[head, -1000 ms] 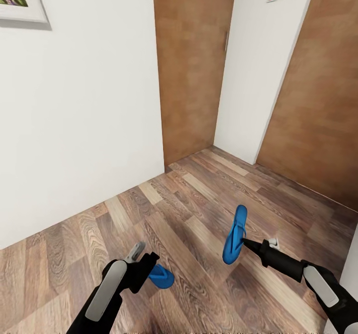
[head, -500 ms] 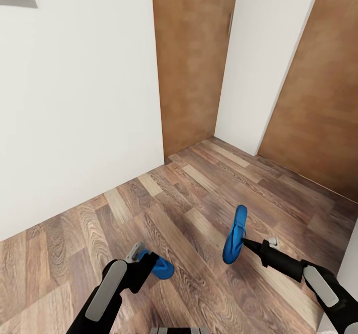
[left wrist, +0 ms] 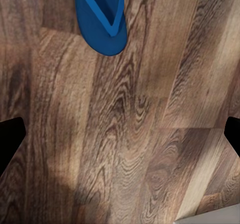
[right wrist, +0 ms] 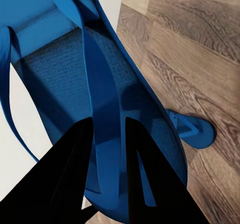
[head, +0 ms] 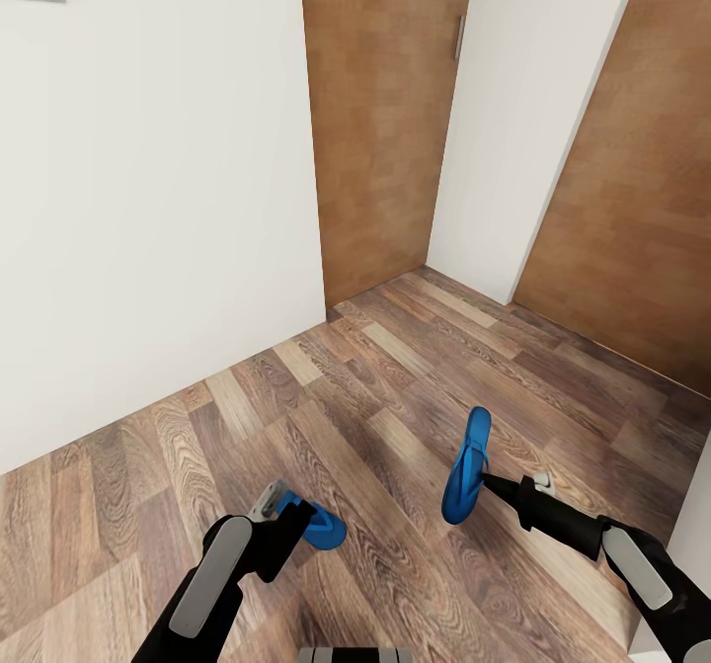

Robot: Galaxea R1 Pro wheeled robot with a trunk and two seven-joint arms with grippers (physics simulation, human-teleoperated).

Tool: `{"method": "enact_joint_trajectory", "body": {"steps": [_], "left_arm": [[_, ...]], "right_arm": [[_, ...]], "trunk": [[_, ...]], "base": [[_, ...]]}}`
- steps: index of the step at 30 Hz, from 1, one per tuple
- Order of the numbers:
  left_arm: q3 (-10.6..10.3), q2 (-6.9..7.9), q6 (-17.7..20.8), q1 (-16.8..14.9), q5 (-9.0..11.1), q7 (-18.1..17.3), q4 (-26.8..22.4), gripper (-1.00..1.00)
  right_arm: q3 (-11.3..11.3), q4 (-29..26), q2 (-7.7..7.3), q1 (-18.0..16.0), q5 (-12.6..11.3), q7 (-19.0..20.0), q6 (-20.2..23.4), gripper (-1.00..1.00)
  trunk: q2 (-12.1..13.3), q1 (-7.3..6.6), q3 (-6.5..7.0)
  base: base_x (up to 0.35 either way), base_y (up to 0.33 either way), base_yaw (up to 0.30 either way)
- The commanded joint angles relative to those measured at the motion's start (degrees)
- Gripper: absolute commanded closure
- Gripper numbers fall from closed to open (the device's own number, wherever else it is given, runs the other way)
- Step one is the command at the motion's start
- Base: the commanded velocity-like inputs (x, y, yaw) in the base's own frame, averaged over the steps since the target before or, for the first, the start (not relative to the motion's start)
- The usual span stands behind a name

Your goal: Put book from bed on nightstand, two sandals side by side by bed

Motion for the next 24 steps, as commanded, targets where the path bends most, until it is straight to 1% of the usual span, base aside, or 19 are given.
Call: {"method": "enact_joint_trajectory", "body": {"steps": [1,24], "left_arm": [[0.02,-0.01,0.14,-0.03,0.26,0.37,-0.07,-1.0],[0.03,-0.01,0.14,-0.03,0.26,0.37,-0.07,-1.0]], "right_arm": [[0.04,0.02,-0.03,-0.03,-0.34,0.12,0.35,1.0],[0.06,0.02,-0.03,-0.03,-0.34,0.12,0.34,1.0]], "trunk": [[-0.02,-0.01,-0.05],[-0.02,-0.01,-0.05]], "base": [[0.0,0.0,0.0],[0.0,0.0,0.0]]}}
